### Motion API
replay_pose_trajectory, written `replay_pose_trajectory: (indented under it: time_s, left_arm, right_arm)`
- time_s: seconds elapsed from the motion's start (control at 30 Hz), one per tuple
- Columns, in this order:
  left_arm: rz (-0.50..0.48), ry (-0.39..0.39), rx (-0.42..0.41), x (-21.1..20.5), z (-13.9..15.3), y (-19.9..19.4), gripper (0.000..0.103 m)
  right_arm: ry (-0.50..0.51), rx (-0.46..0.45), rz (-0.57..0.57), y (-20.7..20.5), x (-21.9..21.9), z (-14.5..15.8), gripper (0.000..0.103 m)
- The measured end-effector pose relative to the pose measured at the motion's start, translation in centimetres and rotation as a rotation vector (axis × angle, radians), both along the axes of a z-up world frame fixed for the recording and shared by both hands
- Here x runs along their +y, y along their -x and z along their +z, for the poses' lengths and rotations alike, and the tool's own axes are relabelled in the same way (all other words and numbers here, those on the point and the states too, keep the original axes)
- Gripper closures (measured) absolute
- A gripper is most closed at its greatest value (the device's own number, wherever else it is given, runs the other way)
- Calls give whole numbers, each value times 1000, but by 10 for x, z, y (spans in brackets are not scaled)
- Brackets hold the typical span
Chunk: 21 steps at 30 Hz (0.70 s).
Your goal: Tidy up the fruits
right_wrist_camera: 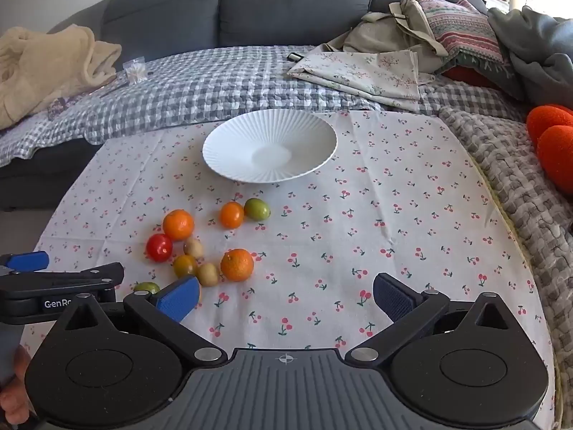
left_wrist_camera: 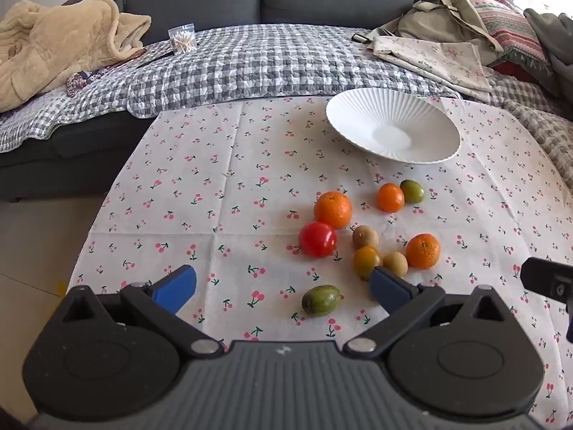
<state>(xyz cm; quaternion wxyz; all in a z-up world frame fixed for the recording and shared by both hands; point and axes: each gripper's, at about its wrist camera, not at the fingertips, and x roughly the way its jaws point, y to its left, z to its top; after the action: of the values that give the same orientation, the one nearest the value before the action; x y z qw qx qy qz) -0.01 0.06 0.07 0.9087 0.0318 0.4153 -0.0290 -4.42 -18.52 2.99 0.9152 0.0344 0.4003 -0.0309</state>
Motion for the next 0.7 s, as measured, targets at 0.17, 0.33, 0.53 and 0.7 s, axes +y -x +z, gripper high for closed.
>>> replay_pose_trajectory:
  time_s: [0.17,0.33,0.53,0.7]
  left_arm:
    - [-23,4,-23,10,-1,6,1]
    - [-25,-3,2,0,-12,3,1]
    - [-27,-21,6,-5,-5,2,1]
    - [-32,-24,7,-5,-4,2,1]
  right_arm:
    - [22,-8,0,1,6,-3,0]
    - [42,-9,1,1,6,2,0]
    - [42,-18,-7,1,4,1,0]
    - [36,-16,-8,1,4,-1,0]
